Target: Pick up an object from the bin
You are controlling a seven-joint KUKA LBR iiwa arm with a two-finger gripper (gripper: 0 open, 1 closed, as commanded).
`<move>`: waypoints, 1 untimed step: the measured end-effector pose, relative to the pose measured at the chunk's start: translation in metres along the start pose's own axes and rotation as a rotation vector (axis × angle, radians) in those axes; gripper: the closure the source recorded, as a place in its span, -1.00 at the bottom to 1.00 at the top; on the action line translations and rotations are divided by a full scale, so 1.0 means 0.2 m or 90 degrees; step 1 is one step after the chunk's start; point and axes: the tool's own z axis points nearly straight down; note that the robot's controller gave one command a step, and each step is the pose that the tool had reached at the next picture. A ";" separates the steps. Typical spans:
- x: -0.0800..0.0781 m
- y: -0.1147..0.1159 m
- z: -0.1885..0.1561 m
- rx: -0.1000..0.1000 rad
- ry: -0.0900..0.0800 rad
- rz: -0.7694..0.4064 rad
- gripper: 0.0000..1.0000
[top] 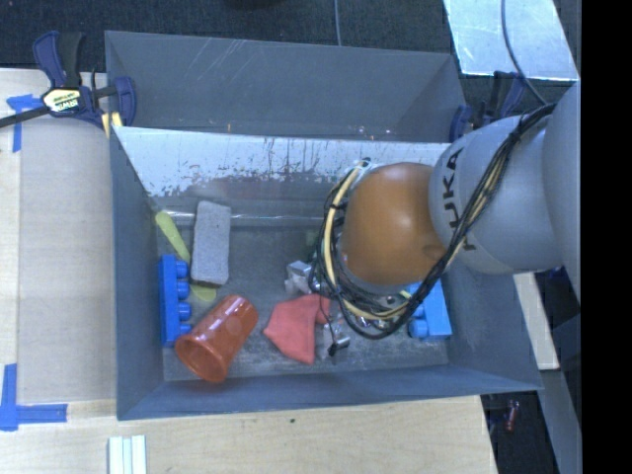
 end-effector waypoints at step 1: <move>0.03 -0.09 0.03 0.002 -0.002 -0.049 1.00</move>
Offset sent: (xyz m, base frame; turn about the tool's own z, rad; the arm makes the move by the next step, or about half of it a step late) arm 0.0000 0.0000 0.0000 0.0000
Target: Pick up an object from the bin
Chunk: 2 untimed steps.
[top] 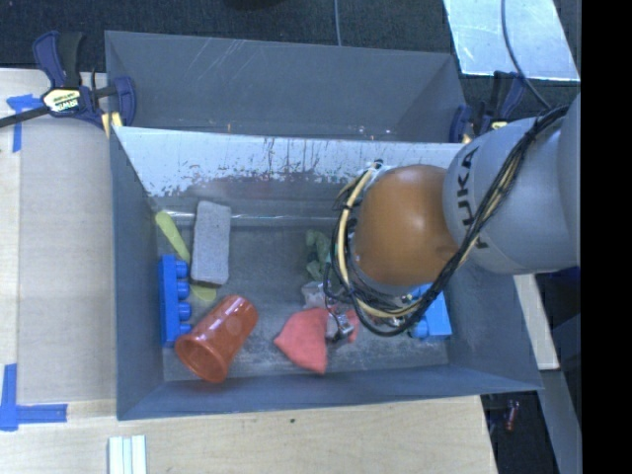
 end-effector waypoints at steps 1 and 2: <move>0.00 0.00 0.00 0.000 0.000 0.000 1.00; -0.02 -0.06 -0.28 -0.002 0.004 -0.020 1.00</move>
Offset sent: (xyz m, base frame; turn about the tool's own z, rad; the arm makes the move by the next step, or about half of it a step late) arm 0.0235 -0.0282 0.1538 -0.0812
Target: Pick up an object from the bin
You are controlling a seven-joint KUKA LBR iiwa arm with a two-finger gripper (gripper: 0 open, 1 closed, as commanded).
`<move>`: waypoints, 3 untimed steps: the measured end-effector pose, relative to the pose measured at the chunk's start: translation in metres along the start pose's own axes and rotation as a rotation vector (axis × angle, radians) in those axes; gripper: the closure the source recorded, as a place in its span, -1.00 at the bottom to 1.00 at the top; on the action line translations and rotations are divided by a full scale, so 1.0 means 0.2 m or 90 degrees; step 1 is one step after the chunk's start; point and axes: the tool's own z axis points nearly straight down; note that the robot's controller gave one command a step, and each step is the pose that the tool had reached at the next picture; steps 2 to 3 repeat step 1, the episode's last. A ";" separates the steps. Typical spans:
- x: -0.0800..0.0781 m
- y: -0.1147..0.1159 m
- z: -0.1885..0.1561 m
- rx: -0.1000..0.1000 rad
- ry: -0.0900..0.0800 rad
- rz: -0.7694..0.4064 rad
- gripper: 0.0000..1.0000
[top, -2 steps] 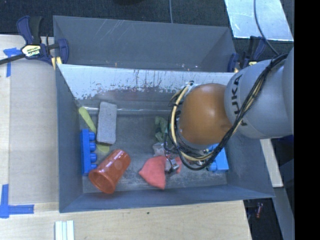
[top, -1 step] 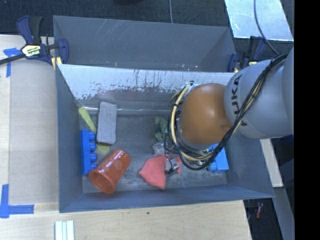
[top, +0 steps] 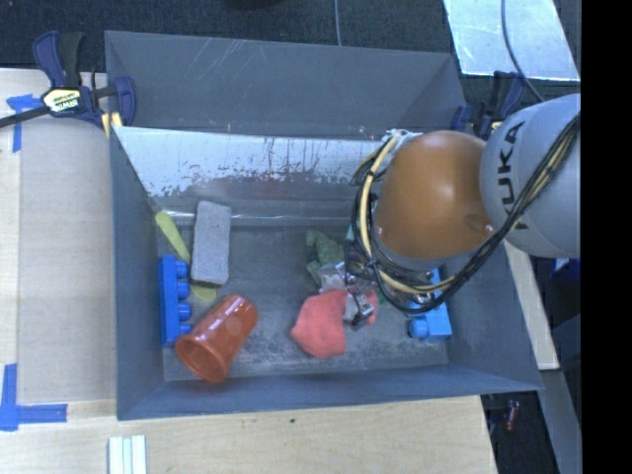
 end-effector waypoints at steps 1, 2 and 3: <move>-0.03 0.05 -0.34 0.000 -0.001 0.001 1.00; -0.03 0.05 -0.34 0.000 -0.001 0.001 1.00; -0.03 0.05 -0.34 0.000 -0.001 0.001 1.00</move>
Offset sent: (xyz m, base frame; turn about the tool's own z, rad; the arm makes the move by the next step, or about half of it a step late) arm -0.0073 0.0221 0.2527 -0.0606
